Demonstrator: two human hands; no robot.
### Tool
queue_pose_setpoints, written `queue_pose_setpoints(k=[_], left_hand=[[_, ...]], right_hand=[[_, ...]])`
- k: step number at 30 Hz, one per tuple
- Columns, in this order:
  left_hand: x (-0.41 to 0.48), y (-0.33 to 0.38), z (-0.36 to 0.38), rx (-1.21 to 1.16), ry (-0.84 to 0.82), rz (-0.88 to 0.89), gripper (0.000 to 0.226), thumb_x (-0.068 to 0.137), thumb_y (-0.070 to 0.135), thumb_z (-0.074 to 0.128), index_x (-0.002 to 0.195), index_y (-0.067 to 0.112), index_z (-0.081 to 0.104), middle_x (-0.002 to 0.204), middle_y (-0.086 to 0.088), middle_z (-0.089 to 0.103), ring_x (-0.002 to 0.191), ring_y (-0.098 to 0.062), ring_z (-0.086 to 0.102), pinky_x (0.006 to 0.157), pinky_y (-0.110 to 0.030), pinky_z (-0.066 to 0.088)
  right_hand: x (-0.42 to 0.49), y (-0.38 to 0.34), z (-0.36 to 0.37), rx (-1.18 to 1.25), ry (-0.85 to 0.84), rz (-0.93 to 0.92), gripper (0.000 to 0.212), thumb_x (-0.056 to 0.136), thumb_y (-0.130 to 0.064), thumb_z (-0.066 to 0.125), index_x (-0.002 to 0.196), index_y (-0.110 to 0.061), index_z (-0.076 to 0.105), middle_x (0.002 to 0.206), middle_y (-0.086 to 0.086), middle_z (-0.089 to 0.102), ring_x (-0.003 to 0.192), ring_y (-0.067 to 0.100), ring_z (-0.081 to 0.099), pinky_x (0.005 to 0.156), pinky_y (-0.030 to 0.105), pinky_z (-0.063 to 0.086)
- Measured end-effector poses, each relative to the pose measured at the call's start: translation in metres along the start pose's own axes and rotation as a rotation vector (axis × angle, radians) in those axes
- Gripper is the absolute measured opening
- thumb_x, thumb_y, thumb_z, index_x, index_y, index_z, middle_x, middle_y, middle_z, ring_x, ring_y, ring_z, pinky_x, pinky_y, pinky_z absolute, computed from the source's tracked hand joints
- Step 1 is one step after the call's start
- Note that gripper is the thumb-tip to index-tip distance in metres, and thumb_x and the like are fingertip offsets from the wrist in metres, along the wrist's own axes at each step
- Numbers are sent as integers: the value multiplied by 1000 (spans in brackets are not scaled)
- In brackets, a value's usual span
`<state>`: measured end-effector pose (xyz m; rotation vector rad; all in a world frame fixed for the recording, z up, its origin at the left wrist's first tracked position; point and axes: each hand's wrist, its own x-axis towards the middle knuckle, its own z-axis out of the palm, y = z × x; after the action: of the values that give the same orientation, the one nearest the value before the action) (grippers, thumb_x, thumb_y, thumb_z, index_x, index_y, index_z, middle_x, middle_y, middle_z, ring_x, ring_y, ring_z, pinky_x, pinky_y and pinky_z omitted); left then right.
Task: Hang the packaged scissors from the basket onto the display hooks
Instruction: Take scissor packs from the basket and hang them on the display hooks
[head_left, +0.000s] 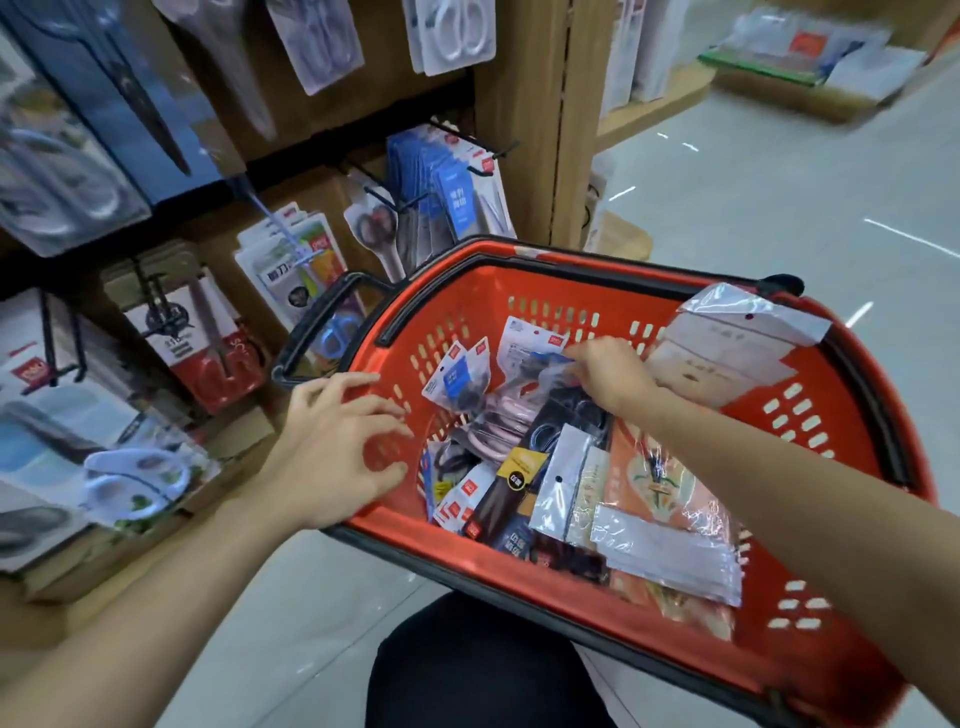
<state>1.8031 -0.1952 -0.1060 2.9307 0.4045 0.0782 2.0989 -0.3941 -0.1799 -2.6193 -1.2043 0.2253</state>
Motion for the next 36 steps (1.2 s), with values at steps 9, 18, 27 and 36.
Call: queue_pose_setpoints(k=[9,18,27,36], left_hand=[[8,14,-5,204,-84,-36,55,75,68,53,115,38,75,132,17,65,138,-17,39,109,-45,22],[112,68,17,4,-237,-219,59,95,38,66,146,14,47,148,-12,53,136,-36,51,106,-46,47],[141,69,66,9,-164,-386,62,94,22,73,146,8,42,131,-18,61,121,-39,61,92,-44,51],[136,64,59,241,-140,-305,22,98,10,58,116,16,70,114,-15,70,109,-39,66,85,-44,54]], right_hand=[[-36,-3,-72,408,185,4,7,95,-13,72,92,-10,79,76,6,73,67,20,66,62,32,52],[-63,26,-85,479,157,135,11,90,-8,76,96,-17,74,64,-6,61,57,9,54,55,27,39],[-48,49,-86,421,65,125,29,80,-12,87,108,-16,79,88,6,77,80,23,70,65,28,49],[-43,55,-88,250,-31,134,35,87,-27,83,120,-17,76,83,-4,67,71,12,57,57,28,38]])
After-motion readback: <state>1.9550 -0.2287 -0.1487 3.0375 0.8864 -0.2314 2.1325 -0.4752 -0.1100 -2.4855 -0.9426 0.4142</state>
